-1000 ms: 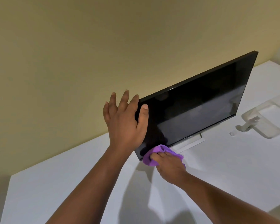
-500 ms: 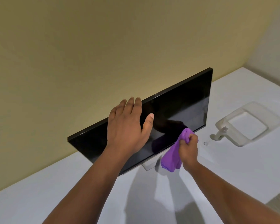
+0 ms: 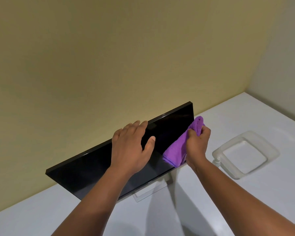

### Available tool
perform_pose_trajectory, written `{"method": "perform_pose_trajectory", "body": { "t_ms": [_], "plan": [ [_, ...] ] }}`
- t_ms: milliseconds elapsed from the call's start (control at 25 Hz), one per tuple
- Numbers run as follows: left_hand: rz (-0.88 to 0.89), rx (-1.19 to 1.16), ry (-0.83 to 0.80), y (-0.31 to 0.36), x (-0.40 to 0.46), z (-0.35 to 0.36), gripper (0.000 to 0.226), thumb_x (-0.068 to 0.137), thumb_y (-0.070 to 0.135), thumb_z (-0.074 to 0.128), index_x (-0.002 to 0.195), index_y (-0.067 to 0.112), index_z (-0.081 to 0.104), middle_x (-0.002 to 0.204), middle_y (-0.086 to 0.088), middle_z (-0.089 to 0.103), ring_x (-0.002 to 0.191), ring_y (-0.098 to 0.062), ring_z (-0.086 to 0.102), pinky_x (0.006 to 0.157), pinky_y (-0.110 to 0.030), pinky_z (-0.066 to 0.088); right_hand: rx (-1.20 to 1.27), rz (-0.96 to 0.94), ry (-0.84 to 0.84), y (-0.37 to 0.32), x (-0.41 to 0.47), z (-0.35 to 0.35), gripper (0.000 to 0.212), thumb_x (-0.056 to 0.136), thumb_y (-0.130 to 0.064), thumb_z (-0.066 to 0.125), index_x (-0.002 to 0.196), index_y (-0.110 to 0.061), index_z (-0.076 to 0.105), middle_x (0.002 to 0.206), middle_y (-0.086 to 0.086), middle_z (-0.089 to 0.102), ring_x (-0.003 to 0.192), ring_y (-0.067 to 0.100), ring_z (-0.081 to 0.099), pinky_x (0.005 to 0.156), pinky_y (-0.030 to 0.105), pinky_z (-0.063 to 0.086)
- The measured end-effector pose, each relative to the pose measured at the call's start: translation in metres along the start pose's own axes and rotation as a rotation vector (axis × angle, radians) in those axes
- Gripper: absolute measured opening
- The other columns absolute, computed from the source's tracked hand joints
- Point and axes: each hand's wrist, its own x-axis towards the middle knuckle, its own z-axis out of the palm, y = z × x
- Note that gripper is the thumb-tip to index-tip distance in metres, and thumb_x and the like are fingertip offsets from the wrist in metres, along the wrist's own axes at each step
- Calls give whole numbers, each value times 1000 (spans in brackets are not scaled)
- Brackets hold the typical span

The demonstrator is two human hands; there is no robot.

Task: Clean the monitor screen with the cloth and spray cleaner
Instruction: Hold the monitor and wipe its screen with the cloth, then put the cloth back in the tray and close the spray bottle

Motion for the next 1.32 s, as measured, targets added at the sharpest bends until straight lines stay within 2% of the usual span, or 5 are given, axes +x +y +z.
{"method": "perform_pose_trajectory", "body": {
  "t_ms": [240, 640, 960, 1120, 1320],
  "plan": [
    [-23, -86, -62, 4, -1, -11, 65, 93, 57, 37, 154, 34, 39, 160, 5, 43, 149, -15, 37, 122, -44, 23, -16, -224, -188, -57, -18, 19, 29, 100, -22, 51, 114, -47, 47, 86, -32, 58, 72, -8, 57, 68, 27, 47],
    [-46, -363, -291, 6, 1, -47, 72, 85, 33, 48, 156, 33, 37, 158, 7, 46, 145, -16, 40, 119, -47, 33, -13, 22, -873, -60, -82, 21, 38, 87, -23, 64, 117, -46, 61, 114, 1, 67, 91, 17, 69, 78, 32, 59],
    [-8, -869, -130, 1, -30, -96, 90, 69, 38, 62, 150, 58, 28, 157, 33, 24, 141, 20, 24, 107, -10, 33, 60, 142, -1151, -118, -116, 15, 37, 92, -5, 57, 124, -20, 69, 105, 15, 69, 86, 28, 65, 81, 41, 55],
    [57, -828, -90, -15, -48, -140, 38, 73, 41, 76, 109, 44, 65, 108, 18, 70, 100, -5, 69, 83, -25, 57, -75, 82, -1145, -144, -147, 16, 32, 96, 2, 54, 126, -5, 64, 104, 20, 66, 82, 29, 64, 77, 38, 55],
    [95, -842, -21, -39, -85, -152, 31, 78, 49, 79, 85, 20, 70, 81, -5, 70, 69, -10, 62, 66, -35, 53, -289, -34, -1244, -143, -167, -7, 46, 86, -11, 80, 127, -12, 62, 118, 15, 72, 101, 30, 71, 89, 40, 59]
  ]
}}
